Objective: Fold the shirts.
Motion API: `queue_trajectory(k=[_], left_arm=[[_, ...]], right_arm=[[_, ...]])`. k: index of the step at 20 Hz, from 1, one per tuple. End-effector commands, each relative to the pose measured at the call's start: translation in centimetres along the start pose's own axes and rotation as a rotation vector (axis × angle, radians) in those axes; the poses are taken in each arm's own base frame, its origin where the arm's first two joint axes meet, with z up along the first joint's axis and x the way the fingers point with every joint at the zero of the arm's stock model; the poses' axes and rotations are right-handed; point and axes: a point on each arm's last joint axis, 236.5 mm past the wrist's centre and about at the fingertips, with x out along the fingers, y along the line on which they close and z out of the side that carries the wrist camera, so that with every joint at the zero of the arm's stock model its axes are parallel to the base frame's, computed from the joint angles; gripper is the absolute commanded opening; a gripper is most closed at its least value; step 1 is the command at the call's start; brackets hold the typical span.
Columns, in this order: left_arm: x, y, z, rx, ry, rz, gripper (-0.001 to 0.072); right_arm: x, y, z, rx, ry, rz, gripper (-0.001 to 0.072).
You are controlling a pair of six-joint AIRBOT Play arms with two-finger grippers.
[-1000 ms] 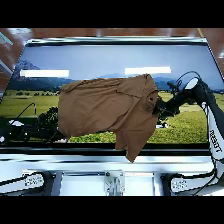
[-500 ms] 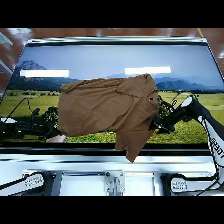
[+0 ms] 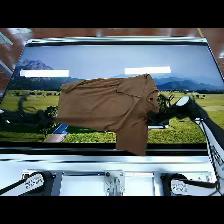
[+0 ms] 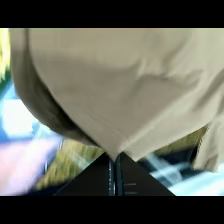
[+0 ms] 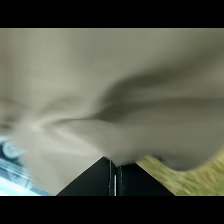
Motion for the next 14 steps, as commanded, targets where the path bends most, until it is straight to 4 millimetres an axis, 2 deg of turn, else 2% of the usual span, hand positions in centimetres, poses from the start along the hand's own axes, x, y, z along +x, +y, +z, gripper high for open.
queue_trajectory(k=[1,2,3,4,5,6,7,8,9,10,12,14], left_arm=[[-9.4,-7.3,8.1,0.279,-0.287,0.065,0.0037],[-14.2,-11.6,11.0,0.375,-0.447,0.072,0.0037],[-19.1,-16.4,13.0,0.453,-0.613,0.06,0.0037],[-24.1,-21.4,13.8,0.544,-0.772,0.044,0.0037],[-29.4,-26.3,13.6,0.642,-0.933,0.044,0.0037],[-34.1,-30.6,12.3,0.73,-1.073,0.061,0.0037],[-37.6,-33.7,10.6,0.799,-1.174,0.081,0.0037],[-40.2,-35.8,8.6,0.824,-1.247,0.107,0.0037],[-42.3,-37.3,6.5,0.815,-1.303,0.124,0.0037],[-43.6,-37.8,5.0,0.786,-1.342,0.143,0.0037],[-45.4,-37.9,1.8,0.76,-1.4,0.226,0.0037],[-45.8,-37.0,-0.6,0.771,-1.397,0.346,0.0037]], right_arm=[[-11.7,7.4,6.8,-0.309,-0.372,-0.012,0.0053],[-18.1,10.4,8.8,-0.405,-0.556,-0.054,0.0053],[-24.8,13.6,9.7,-0.482,-0.75,-0.09,0.0053],[-32.3,17.1,9.4,-0.552,-0.965,-0.122,0.0053],[-38.8,19.9,8.0,-0.602,-1.151,-0.147,0.0053],[-44.9,22.4,5.7,-0.636,-1.335,-0.166,0.0053],[-49.4,24.2,2.9,-0.654,-1.467,-0.171,0.0053],[-52.2,25.3,0.4,-0.667,-1.547,-0.182,0.0053],[-54.2,26.0,-2.0,-0.681,-1.604,-0.195,0.0053],[-55.7,26.6,-4.2,-0.689,-1.651,-0.198,0.0053],[-57.2,27.0,-7.4,-0.693,-1.703,-0.208,0.0053],[-56.9,26.7,-9.2,-0.695,-1.685,-0.223,0.0053]])
